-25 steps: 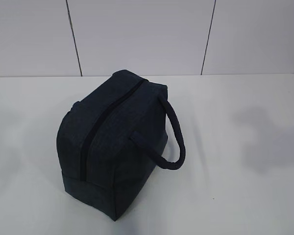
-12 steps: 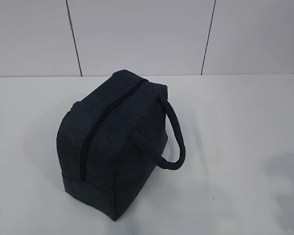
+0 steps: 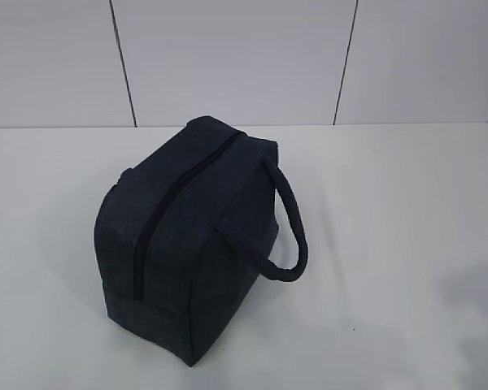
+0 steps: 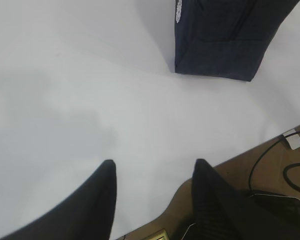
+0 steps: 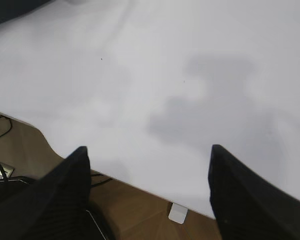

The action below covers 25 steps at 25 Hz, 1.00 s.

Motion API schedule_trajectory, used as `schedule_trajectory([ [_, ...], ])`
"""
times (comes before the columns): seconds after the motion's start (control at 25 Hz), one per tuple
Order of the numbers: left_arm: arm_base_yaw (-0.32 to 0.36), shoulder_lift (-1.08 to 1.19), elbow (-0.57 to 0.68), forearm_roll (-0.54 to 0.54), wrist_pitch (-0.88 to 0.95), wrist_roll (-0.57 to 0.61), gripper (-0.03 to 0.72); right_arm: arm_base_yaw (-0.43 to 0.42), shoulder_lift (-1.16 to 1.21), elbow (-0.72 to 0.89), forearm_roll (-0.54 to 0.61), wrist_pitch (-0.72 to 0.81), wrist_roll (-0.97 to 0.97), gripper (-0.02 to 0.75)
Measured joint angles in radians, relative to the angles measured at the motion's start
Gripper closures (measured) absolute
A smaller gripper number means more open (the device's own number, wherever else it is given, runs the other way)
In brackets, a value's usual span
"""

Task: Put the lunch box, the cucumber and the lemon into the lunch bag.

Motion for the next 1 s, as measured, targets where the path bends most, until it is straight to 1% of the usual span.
schedule_trajectory([
  [0.64, 0.007, -0.008, 0.000, 0.002, -0.002, 0.000, 0.337, -0.008, -0.014, 0.000, -0.009, -0.005, 0.000, 0.183],
  [0.76, 0.070, -0.024, 0.000, 0.002, -0.002, 0.000, 0.346, -0.054, -0.032, 0.000, -0.009, -0.005, 0.000, 0.183],
  [0.88, 0.156, -0.056, 0.000, 0.002, -0.002, 0.000, 0.349, -0.114, -0.064, 0.000, -0.009, -0.005, 0.000, 0.183],
  [1.0, 0.214, -0.107, 0.000, 0.002, -0.002, 0.000, 0.349, -0.151, -0.114, 0.000, -0.009, -0.005, 0.000, 0.183],
])
